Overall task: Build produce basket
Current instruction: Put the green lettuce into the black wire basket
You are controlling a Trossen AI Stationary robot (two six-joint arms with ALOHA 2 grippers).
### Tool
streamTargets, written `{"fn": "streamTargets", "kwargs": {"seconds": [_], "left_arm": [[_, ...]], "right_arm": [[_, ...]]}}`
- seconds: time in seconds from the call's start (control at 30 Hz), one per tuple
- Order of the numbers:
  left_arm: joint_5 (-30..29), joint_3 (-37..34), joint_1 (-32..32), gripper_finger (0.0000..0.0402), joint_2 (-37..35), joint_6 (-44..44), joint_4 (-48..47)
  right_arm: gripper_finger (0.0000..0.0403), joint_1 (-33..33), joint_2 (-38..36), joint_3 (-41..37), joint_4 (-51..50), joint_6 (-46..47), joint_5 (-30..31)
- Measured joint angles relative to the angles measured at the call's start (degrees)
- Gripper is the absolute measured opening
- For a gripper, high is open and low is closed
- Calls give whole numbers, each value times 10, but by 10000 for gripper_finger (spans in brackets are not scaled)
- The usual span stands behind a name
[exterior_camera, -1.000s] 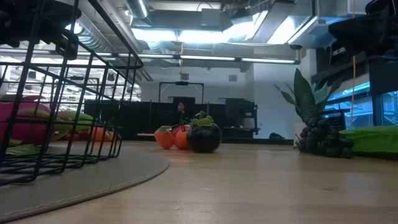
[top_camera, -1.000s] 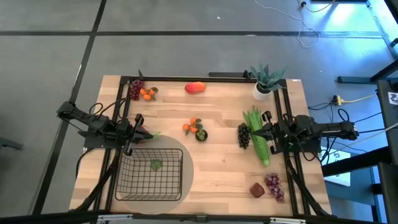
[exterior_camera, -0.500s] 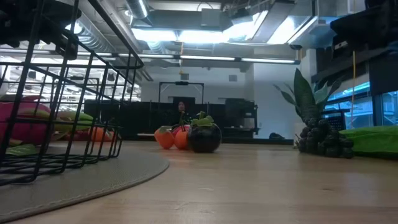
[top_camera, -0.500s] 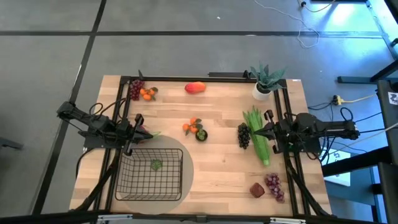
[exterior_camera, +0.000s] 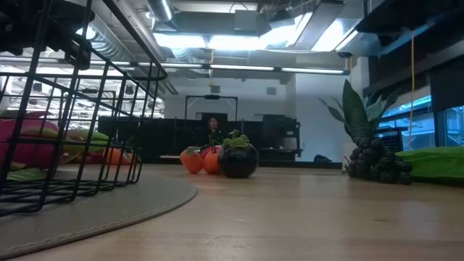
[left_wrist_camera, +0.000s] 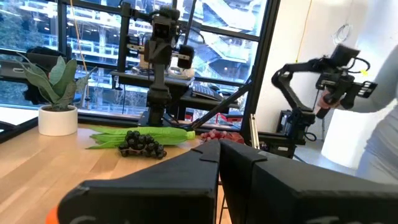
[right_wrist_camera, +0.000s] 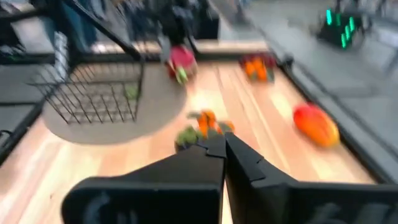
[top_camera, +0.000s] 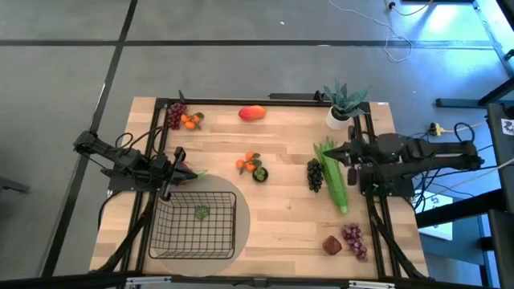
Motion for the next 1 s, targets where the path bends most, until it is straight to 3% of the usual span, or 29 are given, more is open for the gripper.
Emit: {"fn": "streamTargets", "kwargs": {"seconds": [0.23, 0.37, 0.53, 0.73, 1.0], "left_arm": [[0, 0, 0, 0, 0, 0, 0], [0, 0, 0, 0, 0, 2, 0], [0, 0, 0, 0, 0, 2, 0], [-31, 25, 0, 0, 0, 2, -8], [-50, 157, 0, 0, 18, -36, -220]], "right_arm": [[0, -16, 130, 124, -146, 103, 3], [0, -37, 181, 181, -199, 141, -32], [0, -56, 223, 229, -212, 159, -94], [0, -58, 255, 255, -211, 163, -101], [0, -58, 269, 255, -212, 178, -101]]}}
